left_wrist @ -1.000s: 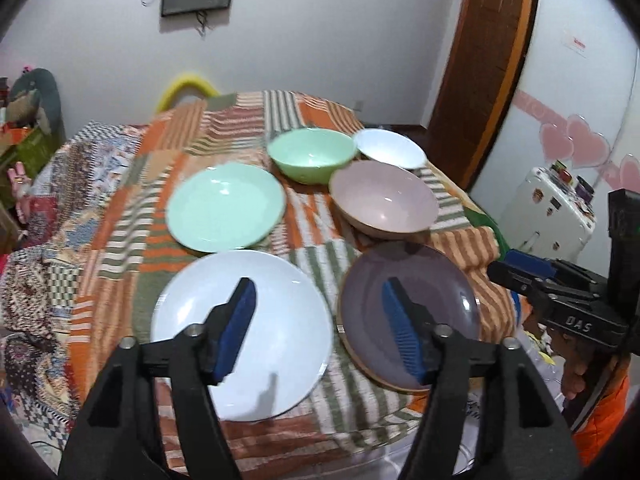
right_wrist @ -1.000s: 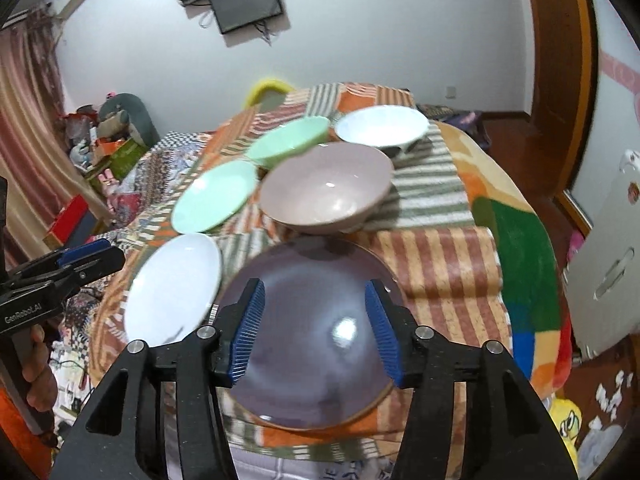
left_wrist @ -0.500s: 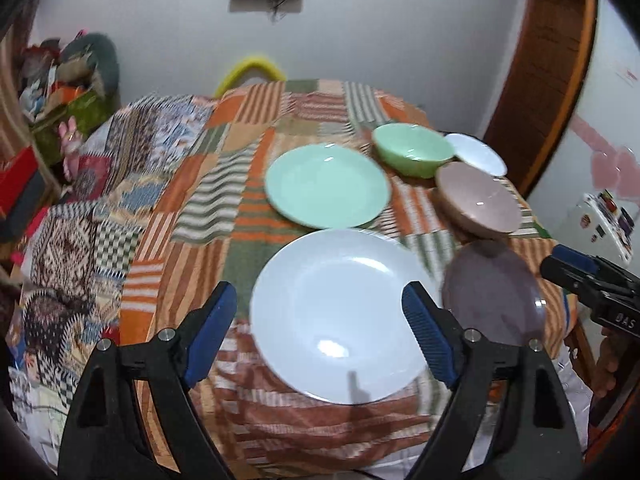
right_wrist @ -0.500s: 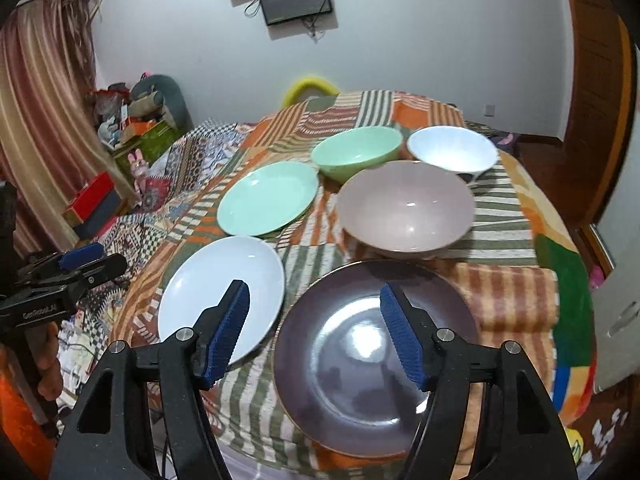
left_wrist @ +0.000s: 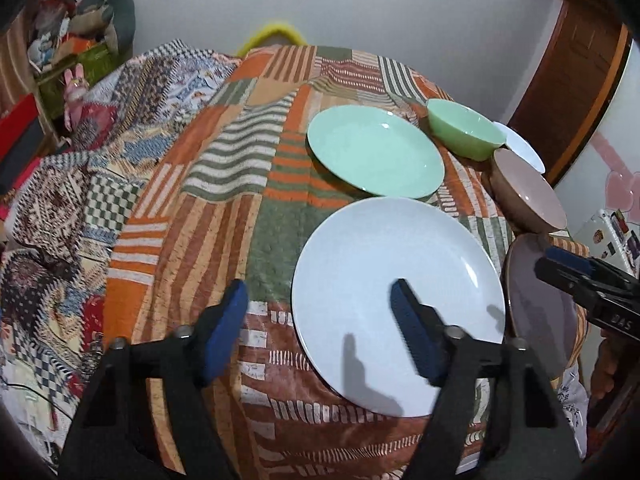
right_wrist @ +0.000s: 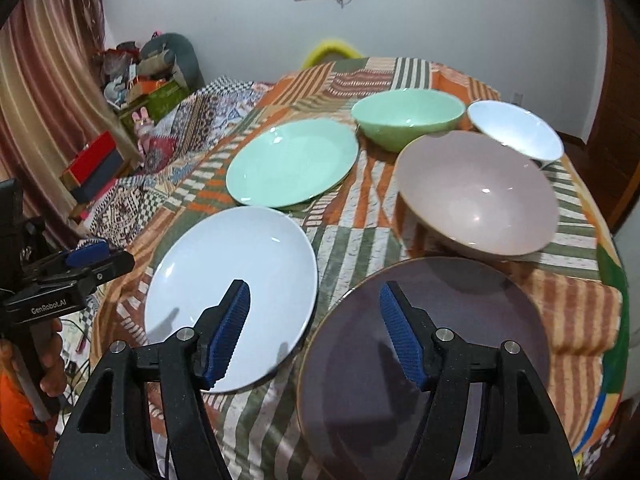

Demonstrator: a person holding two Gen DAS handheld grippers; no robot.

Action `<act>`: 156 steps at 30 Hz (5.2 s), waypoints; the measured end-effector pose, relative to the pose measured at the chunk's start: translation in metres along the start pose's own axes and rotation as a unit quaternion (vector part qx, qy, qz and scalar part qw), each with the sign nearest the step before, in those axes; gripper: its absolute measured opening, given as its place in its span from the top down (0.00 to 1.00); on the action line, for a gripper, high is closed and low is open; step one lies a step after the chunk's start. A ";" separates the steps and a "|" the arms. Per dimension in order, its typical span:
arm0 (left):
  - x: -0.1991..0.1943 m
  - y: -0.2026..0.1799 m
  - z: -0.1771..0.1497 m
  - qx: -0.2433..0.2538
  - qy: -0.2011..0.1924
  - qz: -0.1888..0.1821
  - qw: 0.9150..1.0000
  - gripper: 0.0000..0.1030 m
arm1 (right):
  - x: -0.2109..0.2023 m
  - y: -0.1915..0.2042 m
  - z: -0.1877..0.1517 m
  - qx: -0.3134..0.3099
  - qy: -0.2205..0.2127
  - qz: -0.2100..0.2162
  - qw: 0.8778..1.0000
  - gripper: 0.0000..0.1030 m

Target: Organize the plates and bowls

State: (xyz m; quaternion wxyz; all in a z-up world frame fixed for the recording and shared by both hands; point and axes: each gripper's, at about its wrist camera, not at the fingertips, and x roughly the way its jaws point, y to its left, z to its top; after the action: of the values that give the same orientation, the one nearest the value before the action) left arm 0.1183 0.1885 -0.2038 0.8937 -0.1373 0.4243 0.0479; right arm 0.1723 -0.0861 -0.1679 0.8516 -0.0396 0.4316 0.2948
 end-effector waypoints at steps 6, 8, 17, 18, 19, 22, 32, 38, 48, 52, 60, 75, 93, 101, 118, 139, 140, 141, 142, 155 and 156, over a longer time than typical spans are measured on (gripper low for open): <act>0.016 0.004 -0.005 0.004 0.009 -0.007 1.000 0.61 | 0.019 -0.003 -0.001 0.002 0.030 0.008 1.000 0.64; 0.021 0.006 -0.006 0.003 0.013 -0.010 1.000 0.63 | 0.024 -0.003 -0.001 0.000 0.035 0.008 0.999 0.68; 0.040 0.014 -0.011 -0.016 0.040 -0.024 0.999 0.70 | 0.040 -0.010 -0.002 0.009 0.060 0.014 0.998 0.86; 0.041 0.014 -0.012 -0.017 0.043 -0.025 0.999 0.70 | 0.041 -0.011 -0.001 0.011 0.063 0.017 0.998 0.87; 0.042 0.015 -0.013 -0.018 0.045 -0.025 0.999 0.70 | 0.042 -0.012 -0.001 0.012 0.065 0.019 0.998 0.87; 0.044 0.017 -0.016 -0.022 0.050 -0.029 0.998 0.70 | 0.044 -0.011 -0.002 0.007 0.071 0.021 0.997 0.88; 0.053 0.021 -0.019 -0.041 0.069 -0.055 0.995 0.72 | 0.052 -0.012 0.002 0.002 0.086 0.029 0.996 0.87; 0.049 0.017 -0.019 -0.040 0.072 -0.048 0.995 0.72 | 0.051 -0.007 0.003 0.000 0.089 0.024 0.996 0.84; 0.023 0.013 -0.023 -0.043 0.056 -0.058 0.996 0.72 | 0.042 -0.005 -0.001 0.017 0.086 0.025 0.996 0.84; 0.009 0.006 -0.022 -0.035 0.045 -0.050 0.997 0.73 | 0.030 -0.001 -0.001 0.012 0.073 0.023 0.997 0.84; -0.021 -0.013 -0.013 -0.023 0.014 -0.055 0.998 0.72 | 0.002 -0.003 -0.001 0.019 0.041 0.026 0.999 0.84; -0.046 -0.073 -0.007 0.020 -0.006 -0.069 0.997 0.72 | -0.049 -0.031 -0.015 0.045 -0.007 0.014 0.999 0.84; -0.020 -0.151 -0.020 0.086 0.039 -0.100 0.990 0.72 | -0.083 -0.086 -0.049 0.099 -0.019 -0.024 0.995 0.84; 0.005 -0.173 -0.025 0.103 0.073 -0.109 0.986 0.72 | -0.086 -0.103 -0.060 0.118 -0.010 -0.043 0.992 0.84; 0.052 -0.182 -0.035 0.095 0.126 -0.109 0.981 0.72 | -0.063 -0.124 -0.083 0.144 0.035 -0.064 0.987 0.84; 0.076 -0.193 -0.025 0.098 0.135 -0.094 0.981 0.72 | -0.055 -0.139 -0.068 0.147 0.022 -0.074 0.986 0.83; 0.076 -0.193 -0.025 0.097 0.136 -0.095 0.981 0.72 | -0.054 -0.140 -0.068 0.146 0.021 -0.075 0.986 0.84; 0.076 -0.193 -0.025 0.095 0.137 -0.098 0.981 0.72 | -0.054 -0.140 -0.067 0.143 0.021 -0.077 0.987 0.84; 0.078 -0.193 -0.025 0.092 0.138 -0.101 0.981 0.72 | -0.054 -0.139 -0.067 0.141 0.021 -0.079 0.987 0.84; 0.061 -0.178 -0.014 0.073 0.115 -0.091 0.986 0.72 | -0.055 -0.133 -0.062 0.117 0.007 -0.111 0.987 0.75; 0.055 -0.174 -0.012 0.071 0.108 -0.091 0.987 0.72 | -0.059 -0.132 -0.061 0.118 0.004 -0.110 0.987 0.75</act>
State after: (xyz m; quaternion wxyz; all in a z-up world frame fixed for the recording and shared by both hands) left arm 0.1799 0.0166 -0.2181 0.8508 -0.1160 0.5063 -0.0790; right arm 0.1733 -0.2420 -0.1860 0.8759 0.0128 0.4597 0.1457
